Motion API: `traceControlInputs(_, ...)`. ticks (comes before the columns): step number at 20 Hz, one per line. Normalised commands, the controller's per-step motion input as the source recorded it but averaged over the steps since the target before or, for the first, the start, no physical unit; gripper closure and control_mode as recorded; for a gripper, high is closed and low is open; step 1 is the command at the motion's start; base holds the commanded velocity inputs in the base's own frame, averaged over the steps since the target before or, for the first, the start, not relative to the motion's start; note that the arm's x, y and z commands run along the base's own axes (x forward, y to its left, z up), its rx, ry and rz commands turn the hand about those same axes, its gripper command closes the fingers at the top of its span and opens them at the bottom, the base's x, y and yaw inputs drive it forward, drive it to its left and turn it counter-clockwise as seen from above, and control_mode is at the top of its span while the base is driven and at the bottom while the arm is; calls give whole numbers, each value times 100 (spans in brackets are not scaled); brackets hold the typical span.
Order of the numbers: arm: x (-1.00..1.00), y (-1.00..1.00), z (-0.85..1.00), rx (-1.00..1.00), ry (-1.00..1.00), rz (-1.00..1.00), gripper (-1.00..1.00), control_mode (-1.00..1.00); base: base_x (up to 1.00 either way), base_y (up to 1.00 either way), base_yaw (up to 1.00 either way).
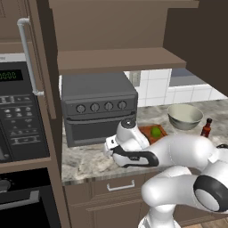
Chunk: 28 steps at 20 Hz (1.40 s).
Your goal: Open the cabinet. Place the bowl and condiment on the counter. Then place the lime and garlic on the cutting board.
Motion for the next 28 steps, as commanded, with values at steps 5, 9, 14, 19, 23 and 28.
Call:
traceControlInputs(5,6,0,-23,0,0,0,-100,-100,0,0,0)
traceControlInputs(9,5,0,-25,0,0,0,-100,-100,0,0,0)
traceControlInputs(14,3,0,-22,0,0,0,-100,-100,0,0,0)
traceControlInputs(19,0,0,-18,-1,0,0,100,-100,0,0,0)
traceControlInputs(23,0,-17,-23,0,0,0,100,-100,0,0,0)
traceControlInputs(28,0,-32,-9,0,0,0,100,-100,0,0,0)
